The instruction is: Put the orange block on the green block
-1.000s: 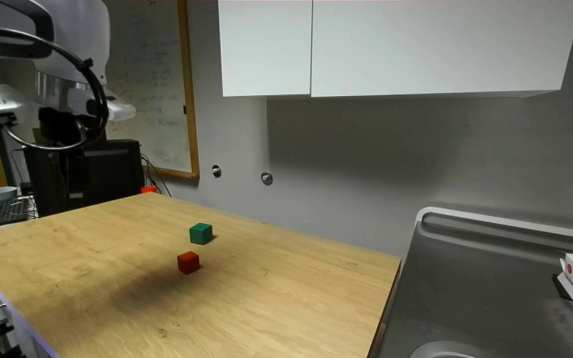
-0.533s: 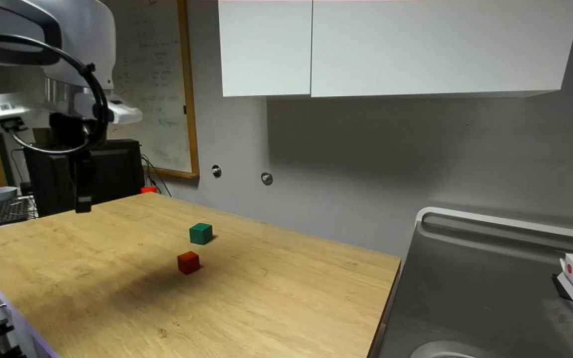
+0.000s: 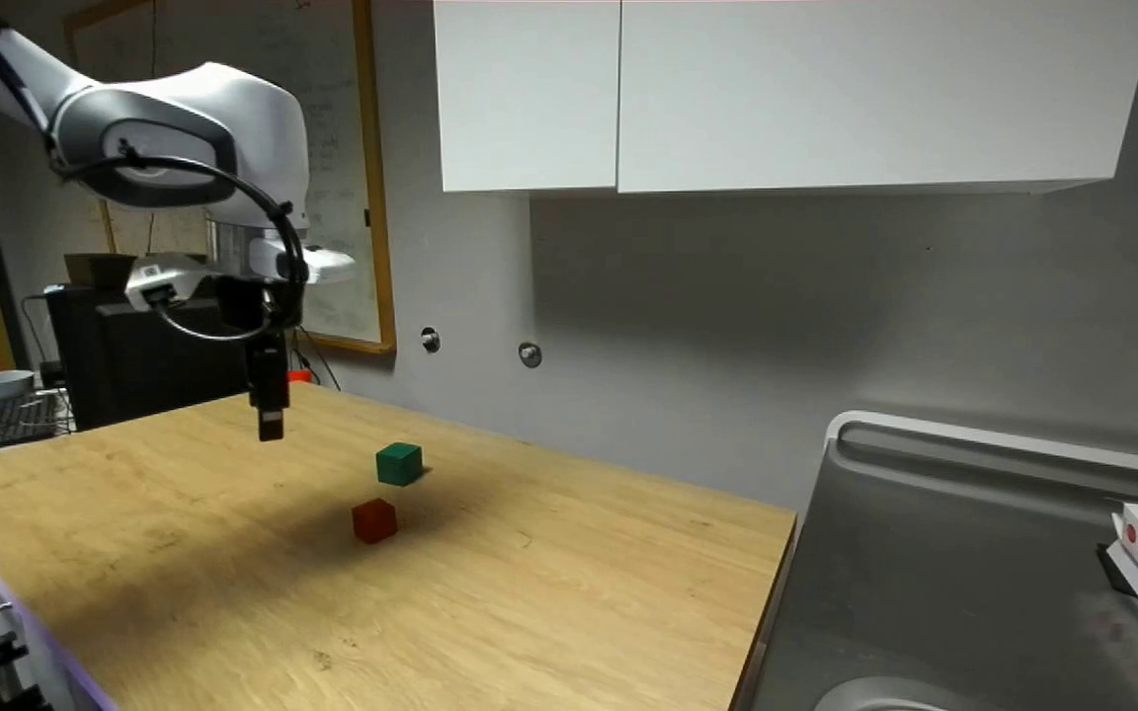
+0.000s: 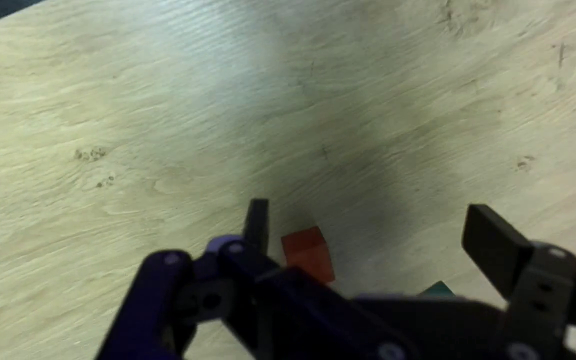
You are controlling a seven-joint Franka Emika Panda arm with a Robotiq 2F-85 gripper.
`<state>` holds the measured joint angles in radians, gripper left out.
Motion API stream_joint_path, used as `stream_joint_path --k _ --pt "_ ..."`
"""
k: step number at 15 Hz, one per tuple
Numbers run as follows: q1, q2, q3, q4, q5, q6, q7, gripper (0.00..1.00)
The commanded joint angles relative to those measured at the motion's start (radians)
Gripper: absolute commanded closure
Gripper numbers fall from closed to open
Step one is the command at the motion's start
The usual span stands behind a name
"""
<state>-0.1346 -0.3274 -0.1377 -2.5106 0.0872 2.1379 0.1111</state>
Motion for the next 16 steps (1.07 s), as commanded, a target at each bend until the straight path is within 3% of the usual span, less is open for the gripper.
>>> stream_joint_path --k 1,8,15,16 --pt "0.006 0.202 0.041 0.146 -0.018 0.022 0.086 0.0" --pt "0.004 0.508 0.017 0.369 -0.019 0.0 0.077 0.0" --pt "-0.003 0.728 -0.012 0.502 -0.026 -0.025 0.075 0.0" --pt "-0.004 0.749 -0.014 0.515 -0.026 -0.028 0.073 0.25"
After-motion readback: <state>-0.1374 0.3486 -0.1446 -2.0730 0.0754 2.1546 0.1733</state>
